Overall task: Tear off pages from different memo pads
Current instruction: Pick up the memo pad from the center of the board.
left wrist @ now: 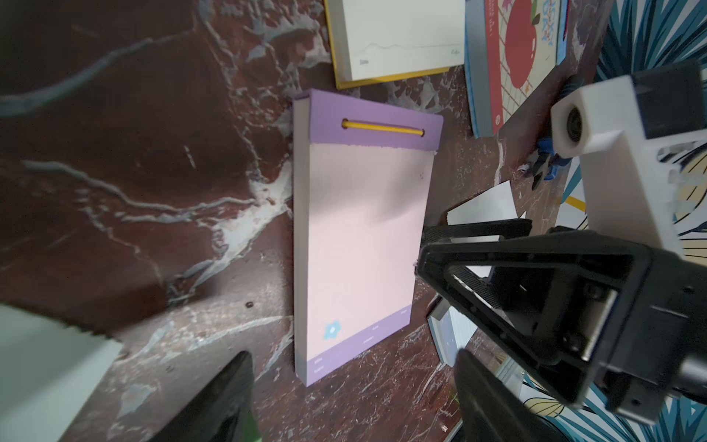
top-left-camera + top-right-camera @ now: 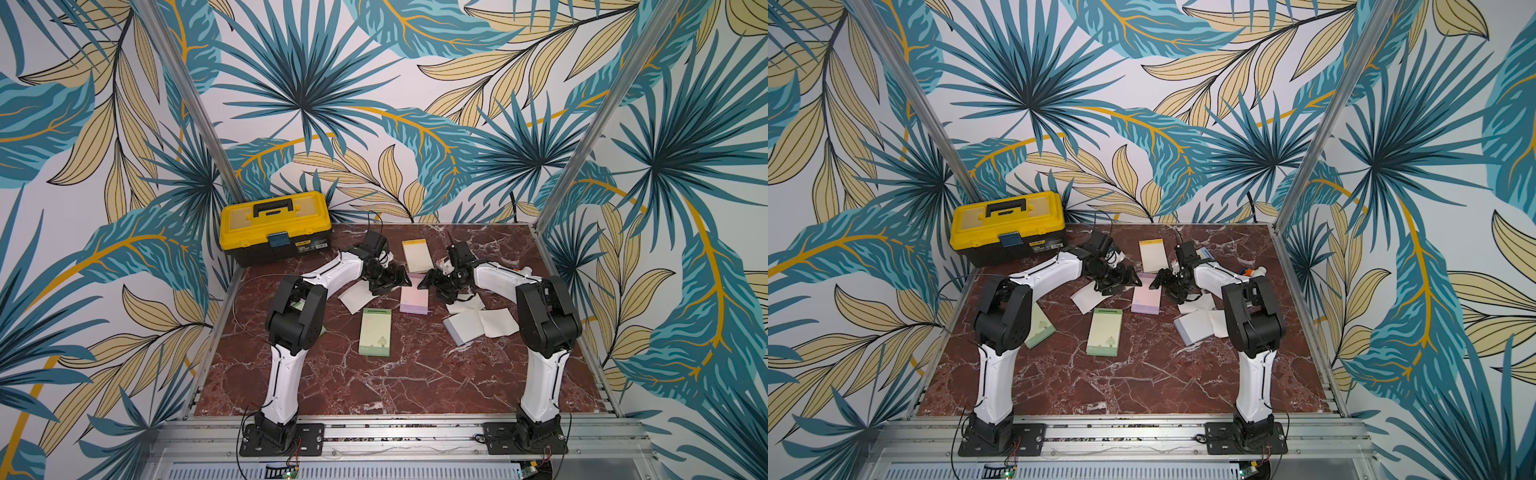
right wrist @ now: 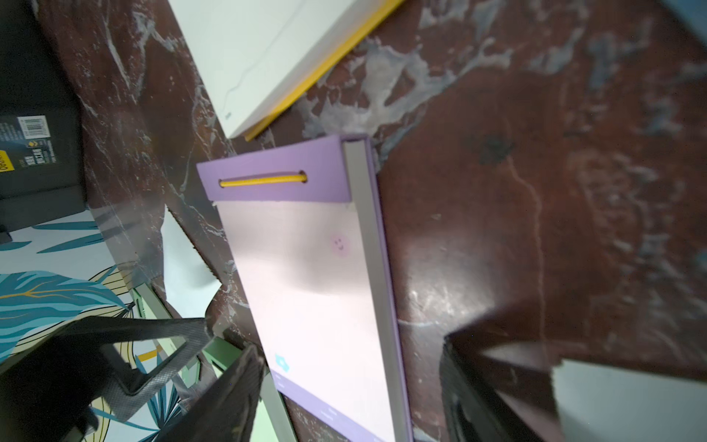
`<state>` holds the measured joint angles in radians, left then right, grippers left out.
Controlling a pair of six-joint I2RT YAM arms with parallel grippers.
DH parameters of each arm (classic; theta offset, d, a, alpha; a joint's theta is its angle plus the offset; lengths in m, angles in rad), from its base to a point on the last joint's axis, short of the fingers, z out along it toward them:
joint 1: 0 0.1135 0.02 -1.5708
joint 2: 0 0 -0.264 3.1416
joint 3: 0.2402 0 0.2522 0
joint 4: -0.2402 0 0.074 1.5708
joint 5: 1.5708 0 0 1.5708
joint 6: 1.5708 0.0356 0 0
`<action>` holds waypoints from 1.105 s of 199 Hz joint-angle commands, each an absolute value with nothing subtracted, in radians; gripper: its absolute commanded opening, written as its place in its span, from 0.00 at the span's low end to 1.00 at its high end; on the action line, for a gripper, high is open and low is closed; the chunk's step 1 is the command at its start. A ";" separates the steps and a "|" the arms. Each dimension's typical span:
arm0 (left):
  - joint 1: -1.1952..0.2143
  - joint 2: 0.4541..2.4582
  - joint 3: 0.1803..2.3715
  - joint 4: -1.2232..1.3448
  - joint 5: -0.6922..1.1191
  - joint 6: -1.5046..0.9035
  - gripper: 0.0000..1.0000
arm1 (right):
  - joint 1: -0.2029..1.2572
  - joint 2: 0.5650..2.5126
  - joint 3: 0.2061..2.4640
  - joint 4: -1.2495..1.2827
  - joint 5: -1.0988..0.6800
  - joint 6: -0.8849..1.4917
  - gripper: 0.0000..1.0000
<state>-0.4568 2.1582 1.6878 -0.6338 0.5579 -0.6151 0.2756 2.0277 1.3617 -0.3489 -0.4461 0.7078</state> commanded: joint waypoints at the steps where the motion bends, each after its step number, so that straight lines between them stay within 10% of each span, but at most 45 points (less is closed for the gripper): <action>1: -0.466 2.182 1.722 -0.666 0.569 -0.613 0.83 | 0.276 2.045 1.325 -0.281 -0.479 0.731 0.75; 145: -0.514 2.283 1.771 -0.668 0.656 -0.643 0.75 | 0.278 2.048 1.154 0.117 -0.615 0.941 0.74; 220: -0.515 2.274 1.758 -0.655 0.657 -0.642 0.74 | 0.278 1.985 1.079 0.243 -0.698 0.952 0.47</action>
